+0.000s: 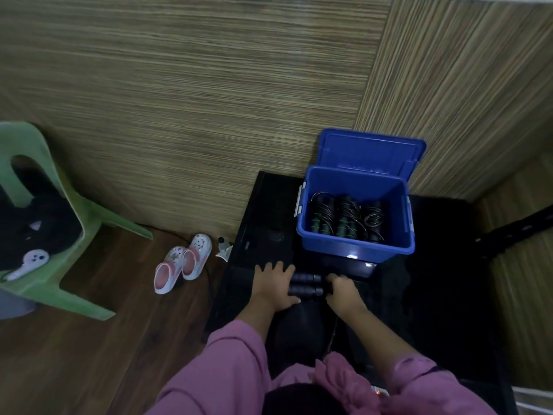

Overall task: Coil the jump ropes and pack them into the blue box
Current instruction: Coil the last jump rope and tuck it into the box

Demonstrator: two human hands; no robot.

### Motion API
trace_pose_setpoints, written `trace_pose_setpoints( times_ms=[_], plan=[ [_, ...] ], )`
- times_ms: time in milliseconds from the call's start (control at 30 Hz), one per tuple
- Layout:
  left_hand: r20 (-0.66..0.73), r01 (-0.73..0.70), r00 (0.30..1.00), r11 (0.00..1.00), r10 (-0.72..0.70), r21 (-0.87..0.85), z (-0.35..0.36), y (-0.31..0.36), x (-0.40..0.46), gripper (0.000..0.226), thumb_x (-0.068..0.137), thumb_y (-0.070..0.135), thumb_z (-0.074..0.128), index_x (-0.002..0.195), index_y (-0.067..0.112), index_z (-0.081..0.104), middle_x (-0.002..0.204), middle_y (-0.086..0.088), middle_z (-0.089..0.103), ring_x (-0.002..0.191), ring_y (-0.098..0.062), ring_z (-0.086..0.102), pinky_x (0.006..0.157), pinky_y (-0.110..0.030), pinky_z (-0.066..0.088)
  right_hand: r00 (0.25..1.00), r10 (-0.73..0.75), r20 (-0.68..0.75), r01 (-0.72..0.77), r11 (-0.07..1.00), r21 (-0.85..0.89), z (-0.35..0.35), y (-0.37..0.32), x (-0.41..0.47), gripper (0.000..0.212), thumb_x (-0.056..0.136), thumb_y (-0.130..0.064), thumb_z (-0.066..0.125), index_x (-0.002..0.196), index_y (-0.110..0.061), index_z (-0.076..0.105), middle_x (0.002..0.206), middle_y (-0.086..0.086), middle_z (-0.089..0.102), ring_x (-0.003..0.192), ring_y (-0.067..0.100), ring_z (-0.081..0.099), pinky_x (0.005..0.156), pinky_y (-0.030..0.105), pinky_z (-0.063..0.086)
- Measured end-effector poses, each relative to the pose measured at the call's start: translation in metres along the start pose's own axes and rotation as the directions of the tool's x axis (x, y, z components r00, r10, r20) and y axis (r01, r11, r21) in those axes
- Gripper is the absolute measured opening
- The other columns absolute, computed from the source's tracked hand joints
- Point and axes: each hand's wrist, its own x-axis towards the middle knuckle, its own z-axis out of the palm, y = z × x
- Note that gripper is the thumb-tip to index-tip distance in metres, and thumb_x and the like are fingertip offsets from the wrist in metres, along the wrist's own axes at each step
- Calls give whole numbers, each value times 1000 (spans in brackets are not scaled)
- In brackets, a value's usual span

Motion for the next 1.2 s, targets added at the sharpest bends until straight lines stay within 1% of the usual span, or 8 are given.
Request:
trace_pose_setpoints(
  times_ms=[100, 200, 567, 667, 767, 967, 1100, 1200],
  plan=[
    [0, 17, 1000, 1000, -17, -14, 1, 3, -1, 74, 81, 59, 60, 140, 23, 33, 138, -10, 40, 122, -34, 42, 103, -48, 34, 995, 40, 87, -59, 971, 230, -3, 3, -3, 29, 83, 11, 47, 103, -9, 51, 95, 20, 60, 57, 22, 62, 47, 28, 53],
    [13, 52, 999, 997, -51, -62, 1, 7, 0, 77, 81, 58, 61, 142, 22, 31, 140, -11, 38, 122, -34, 41, 103, -46, 35, 989, 70, 127, -122, 876, 466, -3, 12, -7, 35, 84, 11, 58, 115, -5, 53, 86, 17, 61, 40, 12, 54, 41, 25, 49],
    [59, 88, 995, 996, -86, -21, -6, 13, 2, 73, 80, 52, 66, 137, 20, 32, 134, -12, 40, 117, -34, 43, 93, -43, 40, 999, 32, 38, -47, 856, 514, 1, 16, -10, 46, 91, 14, 39, 128, -8, 57, 70, 1, 55, 49, 14, 46, 40, 21, 46],
    [84, 84, 993, 996, -84, -2, -7, 13, 1, 71, 79, 49, 64, 136, 19, 32, 132, -12, 43, 115, -34, 45, 91, -44, 40, 1000, 1, 9, -6, 864, 504, 0, 16, -12, 46, 93, 10, 41, 130, -13, 56, 75, 2, 58, 50, 13, 48, 42, 24, 47],
    [-10, 52, 999, 996, -53, -74, -10, 5, -2, 66, 77, 53, 62, 126, 16, 40, 124, -10, 52, 111, -31, 52, 90, -42, 39, 992, -66, -105, 109, 867, 487, -12, 7, -13, 38, 94, 1, 49, 127, -15, 58, 83, 5, 61, 46, 6, 50, 41, 22, 46],
    [-299, 57, 949, 989, -97, -139, -38, -18, -3, 61, 76, 60, 58, 118, 17, 47, 116, -1, 55, 106, -24, 56, 80, -34, 43, 968, -15, -249, 182, 725, 664, -43, -21, -2, 11, 86, -6, 66, 97, -6, 70, 52, -4, 56, 37, 7, 48, 41, 22, 43],
    [-309, 48, 947, 991, -85, -124, -55, -24, -7, 61, 77, 61, 57, 118, 18, 46, 117, 0, 57, 105, -25, 58, 79, -35, 44, 987, -54, -154, 154, 626, 765, -60, -32, -4, 11, 83, 1, 66, 80, -9, 67, 55, 2, 48, 36, 9, 39, 38, 21, 31],
    [-359, 39, 929, 990, -86, -136, -59, -26, -11, 58, 75, 60, 57, 115, 19, 46, 112, 0, 58, 101, -25, 60, 77, -34, 45, 988, -134, -76, 133, 495, 859, -67, -31, -7, 8, 85, 1, 65, 85, -6, 69, 64, 7, 42, 44, 10, 36, 41, 22, 27]
  ],
)
